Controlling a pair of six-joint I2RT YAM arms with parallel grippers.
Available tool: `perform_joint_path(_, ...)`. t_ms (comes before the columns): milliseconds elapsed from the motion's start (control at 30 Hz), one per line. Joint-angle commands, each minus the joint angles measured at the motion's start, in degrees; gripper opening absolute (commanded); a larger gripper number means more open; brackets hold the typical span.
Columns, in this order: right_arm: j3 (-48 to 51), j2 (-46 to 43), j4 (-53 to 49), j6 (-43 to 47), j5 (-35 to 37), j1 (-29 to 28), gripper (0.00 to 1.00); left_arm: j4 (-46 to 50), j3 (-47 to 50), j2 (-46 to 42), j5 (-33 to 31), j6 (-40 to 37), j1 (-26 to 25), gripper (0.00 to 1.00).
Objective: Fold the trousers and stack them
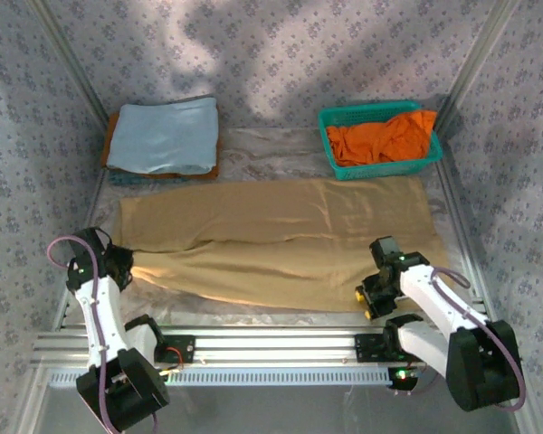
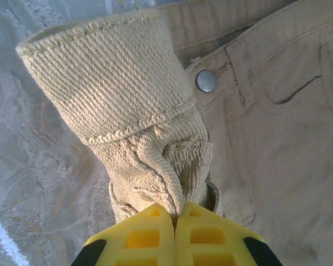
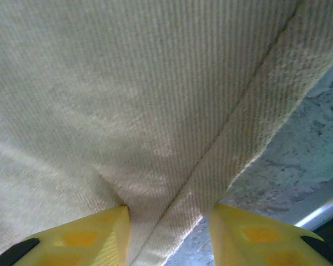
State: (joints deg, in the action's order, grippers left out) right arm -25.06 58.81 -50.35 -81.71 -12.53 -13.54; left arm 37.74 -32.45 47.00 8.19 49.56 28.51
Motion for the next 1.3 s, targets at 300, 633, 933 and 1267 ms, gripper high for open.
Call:
perform_joint_path(300,-2.62,-4.68,-2.65,2.33,9.03,-1.28,0.00,0.05,-4.71,-0.20,1.69,-0.70,0.32,0.00)
perform_joint_path(633,-25.49,3.07,-3.72,27.88,17.53,1.74,0.00,-3.20,-9.19,2.48,3.70,0.57,-0.66,0.00)
perform_joint_path(933,-47.39,25.19,-0.33,44.44,21.38,4.90,0.00,-7.61,-22.38,19.40,0.94,-0.23,-4.28,0.00)
perform_joint_path(1267,-62.12,43.10,-1.04,51.72,18.16,6.49,0.00,-8.70,-36.01,39.20,-3.35,-1.85,-8.27,0.00)
